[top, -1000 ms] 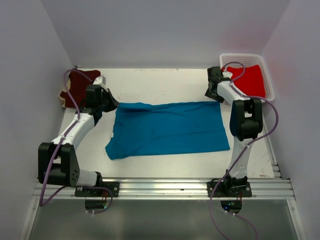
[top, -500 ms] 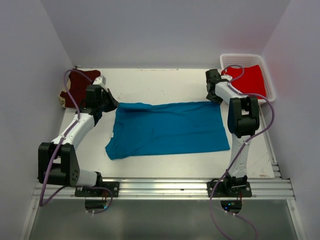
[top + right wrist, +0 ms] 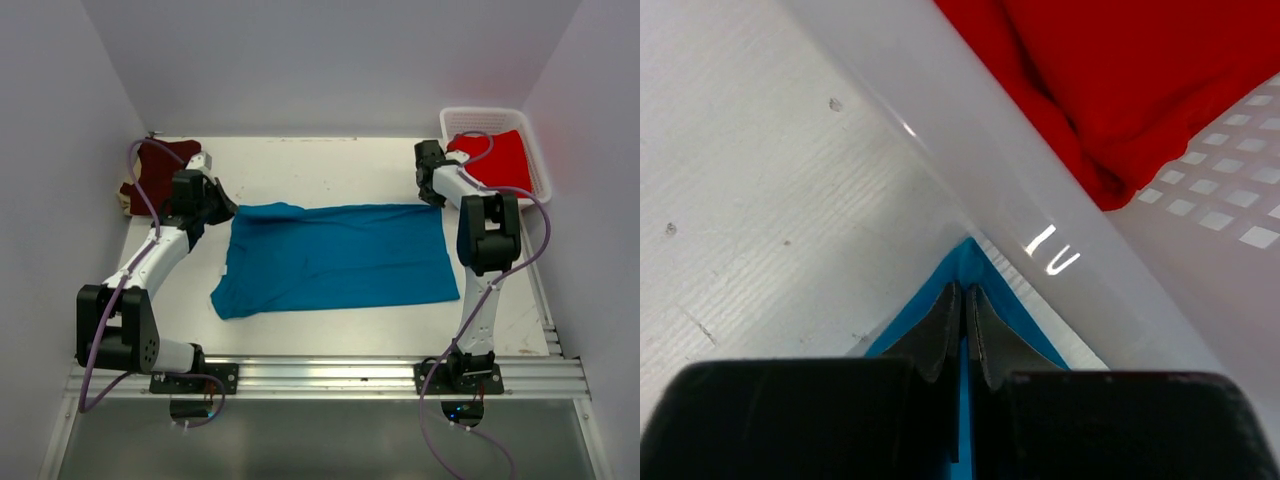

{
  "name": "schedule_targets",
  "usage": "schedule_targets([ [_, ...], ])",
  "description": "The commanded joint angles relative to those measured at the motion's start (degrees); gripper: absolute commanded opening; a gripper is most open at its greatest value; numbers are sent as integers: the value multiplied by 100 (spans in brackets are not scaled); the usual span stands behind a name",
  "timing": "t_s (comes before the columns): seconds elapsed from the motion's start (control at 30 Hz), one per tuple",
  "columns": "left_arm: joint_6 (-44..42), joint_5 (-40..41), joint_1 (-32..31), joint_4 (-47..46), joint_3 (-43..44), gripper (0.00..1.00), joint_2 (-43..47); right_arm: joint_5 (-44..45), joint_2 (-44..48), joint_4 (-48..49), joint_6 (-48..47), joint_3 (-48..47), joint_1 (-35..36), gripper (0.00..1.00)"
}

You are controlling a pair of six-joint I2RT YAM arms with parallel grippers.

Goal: Fold and stack the t-shirts
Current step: Grap the side of the flattened tshirt furthest away from the robot with both arms, then fold the other side of the tshirt into a rectangle

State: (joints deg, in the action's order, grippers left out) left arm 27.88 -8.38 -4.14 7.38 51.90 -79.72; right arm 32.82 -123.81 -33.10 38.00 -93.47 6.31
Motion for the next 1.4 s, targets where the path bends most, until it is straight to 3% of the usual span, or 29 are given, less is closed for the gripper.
schedule_targets([
  [0.0,-72,109,45,-35,83,0,150,269,514,260,-29,267,-24,0],
  [0.47,-116,232,45,457,163,0,721,-267,1815,735,-188,1366,-24,0],
  [0.8,-230,118,27,1344,-609,0,1669,-320,2720,770,-214,2658,-15,0],
  [1.07,-151,-128,-51,1460,-1489,0,1723,-346,3284,814,-240,3361,-15,0],
  [1.37,-63,-32,-148,1538,-1569,0,1943,-399,3460,911,-240,3888,-7,0],
])
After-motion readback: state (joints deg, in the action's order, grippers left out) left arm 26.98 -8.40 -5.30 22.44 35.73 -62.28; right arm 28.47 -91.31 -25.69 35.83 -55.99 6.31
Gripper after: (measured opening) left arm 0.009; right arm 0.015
